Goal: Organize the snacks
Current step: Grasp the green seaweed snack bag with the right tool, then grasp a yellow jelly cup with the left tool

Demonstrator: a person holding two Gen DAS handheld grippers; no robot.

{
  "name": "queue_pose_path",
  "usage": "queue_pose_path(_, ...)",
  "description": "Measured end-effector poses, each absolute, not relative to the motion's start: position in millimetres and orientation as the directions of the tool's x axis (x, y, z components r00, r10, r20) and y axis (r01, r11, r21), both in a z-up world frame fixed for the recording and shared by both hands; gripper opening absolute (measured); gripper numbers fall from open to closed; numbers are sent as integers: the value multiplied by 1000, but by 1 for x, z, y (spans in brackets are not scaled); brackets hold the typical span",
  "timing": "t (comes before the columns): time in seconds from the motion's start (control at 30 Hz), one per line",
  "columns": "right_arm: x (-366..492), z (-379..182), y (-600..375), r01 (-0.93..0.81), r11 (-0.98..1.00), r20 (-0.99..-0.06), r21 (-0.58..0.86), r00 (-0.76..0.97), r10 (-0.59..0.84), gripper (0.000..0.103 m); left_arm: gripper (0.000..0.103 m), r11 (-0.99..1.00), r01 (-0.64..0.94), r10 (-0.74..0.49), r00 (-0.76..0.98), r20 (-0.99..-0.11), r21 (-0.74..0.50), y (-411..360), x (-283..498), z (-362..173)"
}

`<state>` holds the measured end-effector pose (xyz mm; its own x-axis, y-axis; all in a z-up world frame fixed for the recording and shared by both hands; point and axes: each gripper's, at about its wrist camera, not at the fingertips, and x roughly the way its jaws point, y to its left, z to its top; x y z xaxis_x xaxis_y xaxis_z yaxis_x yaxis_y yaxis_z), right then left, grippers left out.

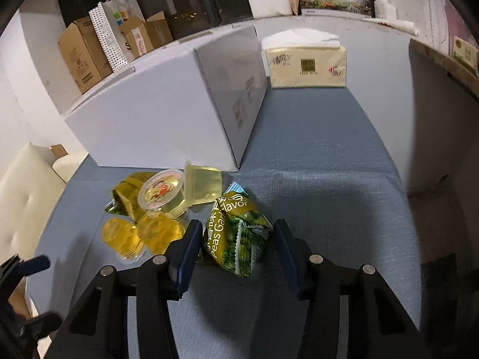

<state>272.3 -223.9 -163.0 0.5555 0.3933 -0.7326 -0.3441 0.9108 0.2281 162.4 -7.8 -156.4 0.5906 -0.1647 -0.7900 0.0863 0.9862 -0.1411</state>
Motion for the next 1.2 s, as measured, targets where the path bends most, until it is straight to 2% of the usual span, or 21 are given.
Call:
queue_pose_path(0.33, 221, -117, -249, -361, 890, -644, 279, 617, 453, 53, 103, 987, 104, -158, 589, -793, -119, -26, 218, -163)
queue_pose_path(0.57, 208, -107, -255, -380, 893, -638, 242, 631, 442, 53, 101, 982, 139, -185, 593, -784, -126, -39, 241, -172)
queue_pose_path(0.6, 208, -107, -257, -379, 891, -636, 248, 630, 446, 53, 95, 982, 147, -187, 600, -778, -122, -40, 242, -172)
queue_pose_path(0.67, 208, -108, -260, -375, 889, -634, 264, 627, 453, 53, 74, 981, 161, -180, 588, -788, -104, -45, 245, -175)
queue_pose_path(0.7, 208, -109, -261, -373, 889, -635, 266, 625, 453, 53, 51, 979, 171, -190, 574, -797, -111, -46, 247, -177)
queue_pose_path(0.73, 209, -111, -261, -371, 889, -639, 269, 622, 453, 53, 45, 978, 177, -193, 572, -797, -110, -46, 248, -179)
queue_pose_path(0.83, 208, -113, -261, -371, 886, -638, 278, 618, 460, 53, 41, 972, 190, -225, 585, -780, -138, -43, 247, -178)
queue_pose_path(1.2, 205, -110, -250, -394, 873, -631, 288, 607, 482, 53, 40, 965, 224, -250, 627, -737, -137, -23, 216, -157)
